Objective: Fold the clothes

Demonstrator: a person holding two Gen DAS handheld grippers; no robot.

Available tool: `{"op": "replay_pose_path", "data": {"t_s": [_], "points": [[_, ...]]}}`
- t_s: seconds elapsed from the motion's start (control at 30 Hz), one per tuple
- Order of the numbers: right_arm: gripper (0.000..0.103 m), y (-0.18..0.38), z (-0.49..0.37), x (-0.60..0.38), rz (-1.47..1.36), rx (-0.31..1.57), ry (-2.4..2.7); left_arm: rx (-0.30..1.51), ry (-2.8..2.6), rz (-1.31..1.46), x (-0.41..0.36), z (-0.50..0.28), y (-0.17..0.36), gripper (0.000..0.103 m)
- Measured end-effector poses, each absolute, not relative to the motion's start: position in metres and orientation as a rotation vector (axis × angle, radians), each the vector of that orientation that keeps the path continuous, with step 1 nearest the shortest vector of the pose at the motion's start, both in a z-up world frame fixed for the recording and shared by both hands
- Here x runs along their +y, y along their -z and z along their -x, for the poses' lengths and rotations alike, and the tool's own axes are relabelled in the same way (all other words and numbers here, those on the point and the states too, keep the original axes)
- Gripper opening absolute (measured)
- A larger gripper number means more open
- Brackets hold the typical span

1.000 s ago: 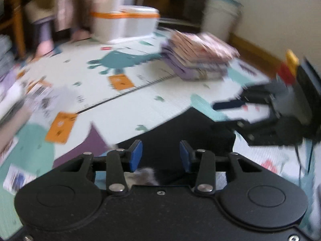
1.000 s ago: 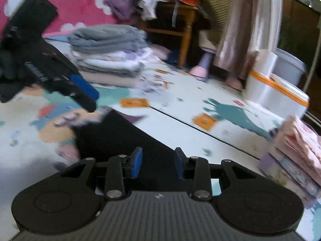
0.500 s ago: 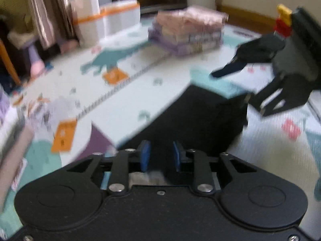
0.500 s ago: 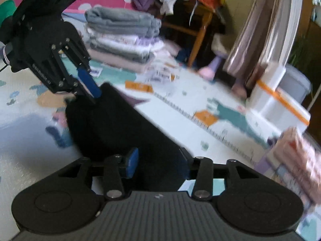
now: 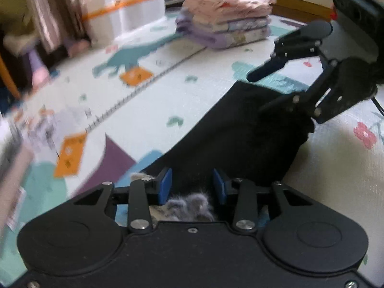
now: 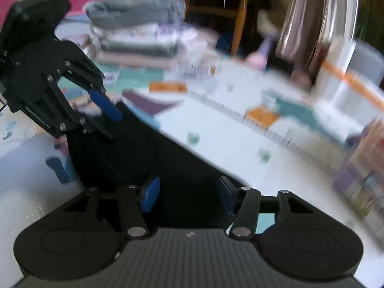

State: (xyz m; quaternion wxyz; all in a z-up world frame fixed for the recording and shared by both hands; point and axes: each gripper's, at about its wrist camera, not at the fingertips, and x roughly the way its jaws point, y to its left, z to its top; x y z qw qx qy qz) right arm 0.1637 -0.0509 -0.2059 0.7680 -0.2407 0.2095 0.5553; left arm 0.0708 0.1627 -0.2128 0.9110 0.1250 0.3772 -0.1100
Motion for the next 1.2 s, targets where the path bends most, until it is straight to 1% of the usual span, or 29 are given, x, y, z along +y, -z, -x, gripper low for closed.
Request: {"op": "replay_pose_path", "data": {"t_s": [0.07,0.1,0.13,0.2,0.3,0.37,0.47,0.53,0.57,0.63,0.77,0.83,0.93,1.1,1.2], "points": [[0.056,0.200,-0.153,-0.061,0.519,0.396,-1.218,0.789,0.219,-0.245,0.166,-0.066,0.218,0.037],[0.058,0.203,-0.150,-0.064,0.529,0.396,-1.218,0.795,0.215,-0.238,0.168,-0.064,0.220,0.037],[0.061,0.207,-0.148,-0.066,0.538,0.409,-1.218,0.782,0.214,-0.232,0.171,-0.061,0.225,0.037],[0.061,0.227,-0.154,-0.064,0.539,0.530,-1.220,0.723,0.220,-0.230,0.175,-0.054,0.236,0.038],[0.062,0.229,-0.161,-0.068,0.490,0.540,-1.228,0.728,0.216,-0.231,0.172,-0.058,0.234,0.038],[0.062,0.221,-0.159,-0.064,0.517,0.552,-1.216,0.747,0.218,-0.220,0.173,-0.058,0.227,0.038],[0.062,0.205,-0.156,-0.075,0.468,0.541,-1.193,0.762,0.187,-0.106,0.185,-0.054,0.207,0.039],[0.063,0.198,-0.164,-0.087,0.357,0.589,-1.152,0.755,0.152,-0.013,0.197,-0.048,0.196,0.047],[0.065,0.195,-0.168,-0.094,0.302,0.612,-1.130,0.759,0.130,0.043,0.205,-0.045,0.192,0.053],[0.068,0.193,-0.178,-0.103,0.204,0.673,-1.090,0.788,0.088,0.198,0.223,-0.044,0.191,0.053],[0.068,0.207,-0.203,-0.110,0.030,0.842,-1.035,0.819,0.042,0.509,0.250,-0.043,0.197,0.060],[0.068,0.215,-0.213,-0.110,-0.055,0.917,-1.017,0.835,0.031,0.636,0.256,-0.044,0.205,0.061],[0.068,0.225,-0.221,-0.105,-0.119,0.973,-1.008,0.860,0.009,0.727,0.257,-0.047,0.212,0.062],[0.068,0.240,-0.230,-0.097,-0.166,1.049,-0.987,0.909,-0.016,0.776,0.257,-0.053,0.227,0.062],[0.068,0.244,-0.230,-0.096,-0.200,1.065,-0.982,0.897,-0.024,0.799,0.257,-0.053,0.232,0.061]]}}
